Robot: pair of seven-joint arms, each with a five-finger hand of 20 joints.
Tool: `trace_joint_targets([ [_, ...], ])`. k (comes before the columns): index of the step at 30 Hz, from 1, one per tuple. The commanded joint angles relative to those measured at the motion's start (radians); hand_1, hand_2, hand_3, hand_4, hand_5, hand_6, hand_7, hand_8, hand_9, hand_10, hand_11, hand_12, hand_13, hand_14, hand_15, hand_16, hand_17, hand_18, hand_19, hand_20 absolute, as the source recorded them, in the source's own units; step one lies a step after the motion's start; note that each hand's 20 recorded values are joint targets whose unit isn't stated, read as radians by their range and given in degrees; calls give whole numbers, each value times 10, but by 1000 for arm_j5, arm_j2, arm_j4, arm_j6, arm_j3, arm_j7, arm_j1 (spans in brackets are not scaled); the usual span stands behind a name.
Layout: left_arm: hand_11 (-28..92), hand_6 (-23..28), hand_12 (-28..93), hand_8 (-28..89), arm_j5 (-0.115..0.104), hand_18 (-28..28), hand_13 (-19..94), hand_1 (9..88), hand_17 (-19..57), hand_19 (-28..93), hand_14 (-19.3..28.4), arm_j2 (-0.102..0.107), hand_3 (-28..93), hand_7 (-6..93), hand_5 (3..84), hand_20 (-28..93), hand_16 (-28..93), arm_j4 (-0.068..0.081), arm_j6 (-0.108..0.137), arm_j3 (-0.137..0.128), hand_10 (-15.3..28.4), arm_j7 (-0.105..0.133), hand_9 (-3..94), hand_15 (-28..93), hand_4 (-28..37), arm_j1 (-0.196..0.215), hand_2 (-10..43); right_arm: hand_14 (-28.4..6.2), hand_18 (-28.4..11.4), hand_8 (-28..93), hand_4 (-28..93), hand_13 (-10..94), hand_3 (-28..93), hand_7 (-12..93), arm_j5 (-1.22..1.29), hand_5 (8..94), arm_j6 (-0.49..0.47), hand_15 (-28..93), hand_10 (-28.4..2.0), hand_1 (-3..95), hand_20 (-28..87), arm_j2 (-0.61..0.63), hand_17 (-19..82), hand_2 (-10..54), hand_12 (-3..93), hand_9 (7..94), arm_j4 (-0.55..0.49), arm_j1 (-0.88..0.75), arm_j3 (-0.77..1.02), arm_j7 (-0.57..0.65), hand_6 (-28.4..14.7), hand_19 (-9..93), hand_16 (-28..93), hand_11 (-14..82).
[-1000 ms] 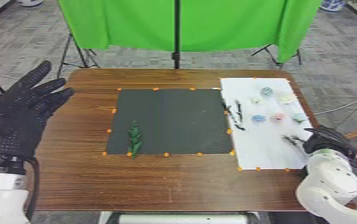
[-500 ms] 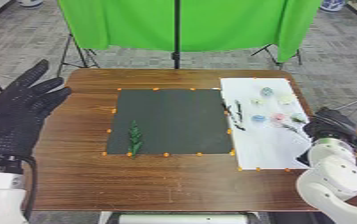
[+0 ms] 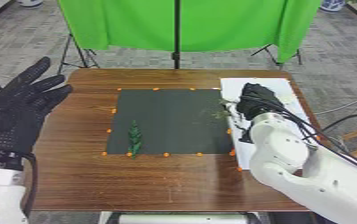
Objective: Arrange flowers
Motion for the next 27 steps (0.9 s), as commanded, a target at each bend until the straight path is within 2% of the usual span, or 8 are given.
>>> trace_joint_targets([
  [1,261,72,109,-84,6,211,234,209,-88,526,258,19,774,113,330,80,-88,-2,13,13,188,-15,305,476,-283,-19,74,-62,-164,98,-283,926,717,142,88,906,-88,508,-105,559,283,-273,587,-95,150,937,108,241,-96,-64,-20,932,209,331],
  [4,261,72,110,-84,2,211,234,209,-88,526,258,28,775,113,330,80,-88,0,15,13,188,-8,305,476,-283,-23,74,-63,-165,94,-283,926,715,140,123,905,-116,507,-103,557,286,-355,587,-95,150,937,173,261,-128,-70,-18,932,210,334],
  [5,261,72,110,-84,3,211,234,209,-88,526,258,30,775,113,331,80,-88,3,13,18,188,-16,305,477,-283,-35,74,-63,-165,94,-283,926,715,139,135,905,-128,507,-102,556,286,-377,587,-95,150,937,193,262,-133,-69,-18,932,211,335],
  [6,261,72,110,-84,-1,211,234,209,-88,526,258,39,775,113,331,80,-88,3,15,18,188,-10,305,477,-283,-38,74,-63,-165,93,-283,927,715,140,157,905,-135,507,-101,555,287,-396,588,-95,150,937,208,273,-144,-68,-18,932,211,336],
  [9,262,72,110,-84,5,211,233,209,-88,526,258,50,775,113,331,81,-88,7,5,18,188,-17,305,476,-283,-59,74,-63,-166,91,-283,927,715,139,179,905,-153,507,-99,552,289,-448,587,-95,149,937,251,284,-167,-62,-16,932,212,338],
  [15,261,73,110,-84,7,211,233,209,-88,526,258,72,775,113,331,80,-88,26,-13,53,188,-30,305,476,-283,-135,74,-64,-167,89,-280,926,714,138,215,902,-182,510,-96,547,296,-510,589,-95,149,937,332,299,-217,-18,-14,932,213,341],
  [18,262,73,110,-84,5,211,233,209,-88,526,258,87,776,112,331,80,-88,35,-20,64,186,-26,305,476,-283,-157,73,-63,-167,87,-278,926,713,138,244,901,-185,511,-97,546,299,-520,588,-95,149,937,359,289,-220,13,-14,932,213,340],
  [27,263,73,109,-84,7,211,234,209,-88,526,259,89,777,113,331,80,-88,53,-42,106,187,-34,304,478,-283,-212,73,-64,-168,80,-277,925,710,140,247,897,-200,515,-97,544,303,-545,588,-95,149,937,372,253,-224,43,-12,932,212,340],
])
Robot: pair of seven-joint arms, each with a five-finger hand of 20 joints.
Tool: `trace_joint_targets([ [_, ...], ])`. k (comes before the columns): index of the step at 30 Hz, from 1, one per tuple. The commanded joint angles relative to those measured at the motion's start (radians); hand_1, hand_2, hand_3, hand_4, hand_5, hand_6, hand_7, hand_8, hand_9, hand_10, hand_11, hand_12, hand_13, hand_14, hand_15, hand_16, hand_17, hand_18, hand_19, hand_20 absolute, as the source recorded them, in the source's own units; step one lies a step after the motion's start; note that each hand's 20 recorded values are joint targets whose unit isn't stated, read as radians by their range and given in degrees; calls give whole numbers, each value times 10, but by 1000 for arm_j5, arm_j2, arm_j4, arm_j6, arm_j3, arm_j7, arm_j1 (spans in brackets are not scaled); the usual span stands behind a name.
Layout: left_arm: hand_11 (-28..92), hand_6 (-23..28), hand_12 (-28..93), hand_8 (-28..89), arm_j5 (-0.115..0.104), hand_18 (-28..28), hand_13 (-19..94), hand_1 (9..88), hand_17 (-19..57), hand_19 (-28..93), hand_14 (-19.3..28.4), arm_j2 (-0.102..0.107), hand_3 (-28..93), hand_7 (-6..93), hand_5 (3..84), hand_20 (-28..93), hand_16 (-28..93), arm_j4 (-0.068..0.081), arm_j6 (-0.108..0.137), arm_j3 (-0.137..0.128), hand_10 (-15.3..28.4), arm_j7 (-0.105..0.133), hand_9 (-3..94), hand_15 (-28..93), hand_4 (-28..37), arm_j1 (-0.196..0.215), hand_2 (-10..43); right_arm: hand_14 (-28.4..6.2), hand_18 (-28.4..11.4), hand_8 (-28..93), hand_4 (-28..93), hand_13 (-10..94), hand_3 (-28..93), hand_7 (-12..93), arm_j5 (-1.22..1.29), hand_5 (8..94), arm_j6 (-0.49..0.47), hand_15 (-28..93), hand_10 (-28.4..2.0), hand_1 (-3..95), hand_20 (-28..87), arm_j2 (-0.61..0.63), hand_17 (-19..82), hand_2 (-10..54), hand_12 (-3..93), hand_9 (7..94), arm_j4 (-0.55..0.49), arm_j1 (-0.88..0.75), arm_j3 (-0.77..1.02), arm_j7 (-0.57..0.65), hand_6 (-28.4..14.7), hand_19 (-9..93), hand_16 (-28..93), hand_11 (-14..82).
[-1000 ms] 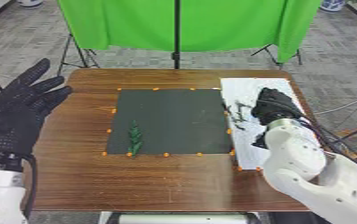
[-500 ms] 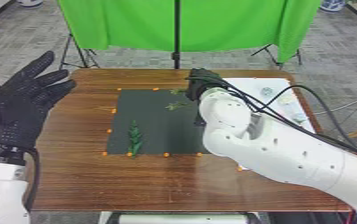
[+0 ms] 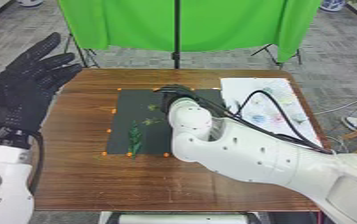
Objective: Arrange flowers
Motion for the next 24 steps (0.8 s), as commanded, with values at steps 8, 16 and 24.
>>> trace_joint_targets([
  [8,262,72,109,-84,10,211,233,210,-88,526,258,-3,776,112,331,80,-88,20,-33,45,187,-18,303,475,-283,-36,74,-66,-171,76,-270,917,686,140,17,889,-37,520,-102,512,307,-35,584,-95,150,937,1,-40,0,33,-23,932,213,329],
  [16,262,73,110,-84,13,211,233,210,-88,527,258,-8,777,113,332,80,-87,16,-30,50,188,-17,304,476,-283,-26,73,-73,-176,23,-257,905,699,133,24,866,-71,533,-107,421,312,-45,577,-94,164,937,-19,-72,34,35,-30,932,204,304],
  [24,262,73,110,-84,8,211,233,211,-88,526,259,-32,776,113,332,80,-88,-2,-16,7,187,-13,305,476,-283,47,74,-82,-180,-104,-243,897,683,143,-5,849,21,541,-118,321,314,54,576,-8,167,937,-113,-70,18,5,-37,932,194,291],
])
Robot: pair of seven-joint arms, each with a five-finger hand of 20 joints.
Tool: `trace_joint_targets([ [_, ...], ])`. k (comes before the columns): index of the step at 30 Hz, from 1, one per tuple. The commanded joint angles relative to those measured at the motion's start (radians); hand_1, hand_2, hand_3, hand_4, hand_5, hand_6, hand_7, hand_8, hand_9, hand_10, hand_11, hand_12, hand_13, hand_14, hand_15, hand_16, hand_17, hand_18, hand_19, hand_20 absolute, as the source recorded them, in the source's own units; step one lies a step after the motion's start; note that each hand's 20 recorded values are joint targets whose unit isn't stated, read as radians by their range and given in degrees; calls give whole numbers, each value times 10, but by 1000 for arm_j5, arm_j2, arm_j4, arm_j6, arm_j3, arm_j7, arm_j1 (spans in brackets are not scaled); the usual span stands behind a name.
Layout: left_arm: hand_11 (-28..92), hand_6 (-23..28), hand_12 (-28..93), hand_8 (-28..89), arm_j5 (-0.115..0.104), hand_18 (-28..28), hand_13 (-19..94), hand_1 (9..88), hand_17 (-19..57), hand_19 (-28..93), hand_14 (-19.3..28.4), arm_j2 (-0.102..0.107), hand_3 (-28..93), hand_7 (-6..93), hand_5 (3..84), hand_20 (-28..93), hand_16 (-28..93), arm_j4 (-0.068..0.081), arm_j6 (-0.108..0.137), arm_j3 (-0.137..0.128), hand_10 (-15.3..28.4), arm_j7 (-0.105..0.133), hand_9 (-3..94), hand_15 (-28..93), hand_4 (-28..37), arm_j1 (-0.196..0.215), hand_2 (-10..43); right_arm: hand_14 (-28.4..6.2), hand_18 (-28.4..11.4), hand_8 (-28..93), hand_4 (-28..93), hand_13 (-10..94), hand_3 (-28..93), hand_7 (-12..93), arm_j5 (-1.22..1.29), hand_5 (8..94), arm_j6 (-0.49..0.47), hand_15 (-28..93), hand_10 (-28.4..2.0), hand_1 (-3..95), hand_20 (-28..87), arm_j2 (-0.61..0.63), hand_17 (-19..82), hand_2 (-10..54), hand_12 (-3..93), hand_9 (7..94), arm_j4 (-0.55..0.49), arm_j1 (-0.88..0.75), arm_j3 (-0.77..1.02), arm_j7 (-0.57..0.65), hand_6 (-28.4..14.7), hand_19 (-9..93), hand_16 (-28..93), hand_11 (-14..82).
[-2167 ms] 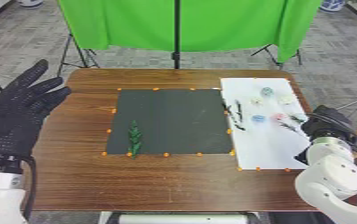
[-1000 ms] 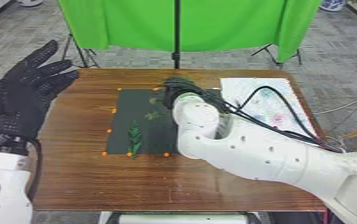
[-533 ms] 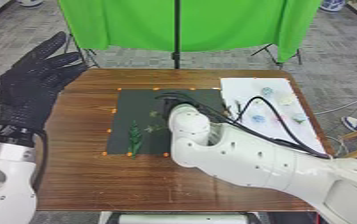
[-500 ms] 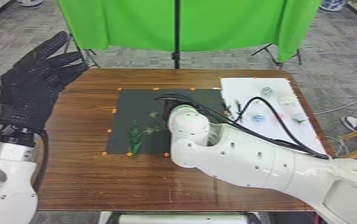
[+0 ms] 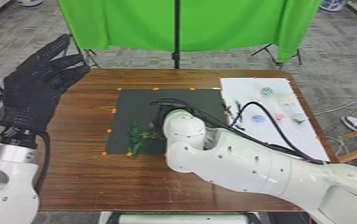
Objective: Arrange flowers
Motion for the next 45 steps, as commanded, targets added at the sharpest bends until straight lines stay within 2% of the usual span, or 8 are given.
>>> trace_joint_targets([
  [1,262,73,110,-84,4,211,233,211,-88,526,259,-30,776,113,332,80,-88,-16,6,-41,187,-1,305,476,-283,86,74,-83,-182,-105,-240,897,682,141,-32,844,82,542,-119,312,315,109,576,-1,167,937,-114,13,-13,-22,-41,932,193,290],
  [6,262,73,110,-84,3,211,233,211,-88,527,259,-32,777,113,332,80,-88,-20,10,-48,187,3,304,478,-283,101,74,-87,-186,-105,-227,892,689,138,-40,813,144,546,-127,274,322,213,573,31,171,937,-208,-5,0,-45,-56,932,191,282],
  [8,262,74,109,-84,-5,211,233,211,-88,527,259,-27,777,112,332,80,-88,-23,13,-60,188,13,304,478,-283,117,74,-88,-188,-104,-224,890,691,138,-58,791,256,548,-129,266,324,257,571,35,174,935,-249,3,-21,-80,-60,932,189,274],
  [11,262,74,110,-84,-5,211,233,211,-88,527,259,-35,776,113,332,80,-89,-22,11,-51,188,5,304,477,-283,109,74,-90,-190,-103,-220,889,690,137,-82,731,305,549,-134,249,327,306,571,46,181,928,-312,-32,15,-83,-63,932,186,277],
  [13,262,74,110,-84,-2,211,233,211,-88,527,259,-36,777,112,332,80,-89,-19,5,-46,187,3,304,478,-283,98,74,-90,-191,-104,-218,889,688,134,-71,714,267,549,-137,237,327,348,572,53,183,927,-345,-80,68,-87,-63,932,184,279],
  [17,261,74,110,-84,-6,211,233,211,-88,527,258,-31,776,113,332,80,-89,-25,14,-75,187,15,304,477,-283,127,74,-99,-198,-103,-209,884,688,125,19,695,212,553,-149,203,330,360,568,83,184,920,-349,-161,159,-83,-73,932,185,281],
  [27,263,74,110,-84,-2,211,233,210,-88,527,258,-26,776,113,333,80,-89,-16,5,-54,187,9,304,478,-283,93,75,-118,-211,-100,-199,864,691,114,129,676,113,569,-163,167,328,326,553,114,184,909,-328,-198,195,-78,-76,932,179,284],
  [45,264,74,108,-84,-9,211,233,210,-89,527,259,-17,777,113,332,79,-89,-12,3,-58,187,16,304,479,-283,90,75,-118,-212,-102,-194,867,686,101,207,694,39,570,-166,159,324,275,555,126,182,912,-283,-195,171,-41,-87,932,171,281],
])
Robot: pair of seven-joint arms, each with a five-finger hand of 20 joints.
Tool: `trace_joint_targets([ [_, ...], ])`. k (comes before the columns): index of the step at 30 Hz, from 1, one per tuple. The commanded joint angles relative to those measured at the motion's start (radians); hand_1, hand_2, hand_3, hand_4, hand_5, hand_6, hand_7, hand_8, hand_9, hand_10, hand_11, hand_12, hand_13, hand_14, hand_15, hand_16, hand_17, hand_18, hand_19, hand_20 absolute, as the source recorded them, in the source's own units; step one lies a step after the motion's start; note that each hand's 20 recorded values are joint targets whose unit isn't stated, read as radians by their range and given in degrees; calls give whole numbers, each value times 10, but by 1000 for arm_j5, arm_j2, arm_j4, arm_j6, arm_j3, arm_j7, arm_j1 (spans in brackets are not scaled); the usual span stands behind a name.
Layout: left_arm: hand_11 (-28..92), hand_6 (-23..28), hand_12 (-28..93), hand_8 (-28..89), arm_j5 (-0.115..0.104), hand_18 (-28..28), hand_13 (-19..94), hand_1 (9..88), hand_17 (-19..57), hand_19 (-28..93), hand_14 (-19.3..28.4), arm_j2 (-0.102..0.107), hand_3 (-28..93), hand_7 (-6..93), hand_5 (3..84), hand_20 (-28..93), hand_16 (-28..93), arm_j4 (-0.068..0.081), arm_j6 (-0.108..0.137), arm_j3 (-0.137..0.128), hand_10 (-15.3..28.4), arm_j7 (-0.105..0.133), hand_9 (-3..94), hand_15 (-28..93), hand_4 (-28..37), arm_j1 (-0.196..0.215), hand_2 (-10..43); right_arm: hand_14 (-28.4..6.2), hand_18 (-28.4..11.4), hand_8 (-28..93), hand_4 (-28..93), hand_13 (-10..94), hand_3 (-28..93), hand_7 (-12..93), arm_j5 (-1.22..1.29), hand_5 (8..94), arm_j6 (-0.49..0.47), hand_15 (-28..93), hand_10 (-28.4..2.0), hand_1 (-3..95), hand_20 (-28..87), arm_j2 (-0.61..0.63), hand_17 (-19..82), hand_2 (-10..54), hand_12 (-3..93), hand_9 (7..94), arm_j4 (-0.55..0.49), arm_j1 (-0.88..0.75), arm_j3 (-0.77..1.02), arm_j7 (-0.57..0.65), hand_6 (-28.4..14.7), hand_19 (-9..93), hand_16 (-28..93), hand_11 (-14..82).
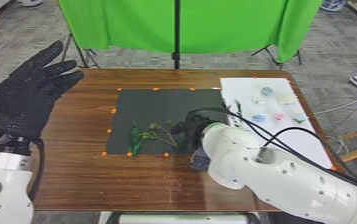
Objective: Arrange flowers
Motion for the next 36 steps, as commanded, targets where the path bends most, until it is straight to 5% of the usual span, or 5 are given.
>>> trace_joint_targets([
  [1,265,74,108,-84,-9,212,233,210,-89,528,259,6,777,114,332,80,-89,10,1,3,187,5,304,480,-283,-1,74,-118,-212,-102,-194,867,686,101,32,694,-37,570,-166,159,324,-34,555,126,182,912,27,8,-8,19,-87,932,171,281],
  [12,263,75,109,-84,-7,211,232,210,-89,527,258,4,777,114,333,80,-90,10,-2,-2,188,2,304,479,-283,-1,75,-120,-211,-101,-192,866,685,100,29,695,-75,571,-167,159,325,-51,555,128,183,911,1,0,-30,-1,-89,932,172,280],
  [14,264,75,109,-84,-33,212,232,210,-89,527,258,36,778,114,333,80,-89,10,14,-5,188,33,305,479,-283,17,74,-120,-211,-101,-193,866,685,100,24,697,-77,570,-167,159,324,-50,555,128,182,912,-11,-1,-39,-9,-89,932,171,280],
  [18,264,76,109,-84,-36,212,232,211,-89,527,258,40,777,115,334,81,-90,9,16,-4,188,34,304,479,-283,19,75,-120,-211,-102,-193,866,687,100,10,698,-77,570,-167,158,324,-52,555,129,183,912,-35,-8,-45,-26,-89,932,171,280],
  [36,264,76,109,-84,-19,211,232,210,-89,527,258,9,777,115,334,80,-89,5,5,-12,188,6,303,479,-283,27,75,-117,-210,-103,-191,873,695,102,-91,705,0,568,-165,160,321,-6,563,126,181,915,-72,8,-80,-27,-88,932,168,281],
])
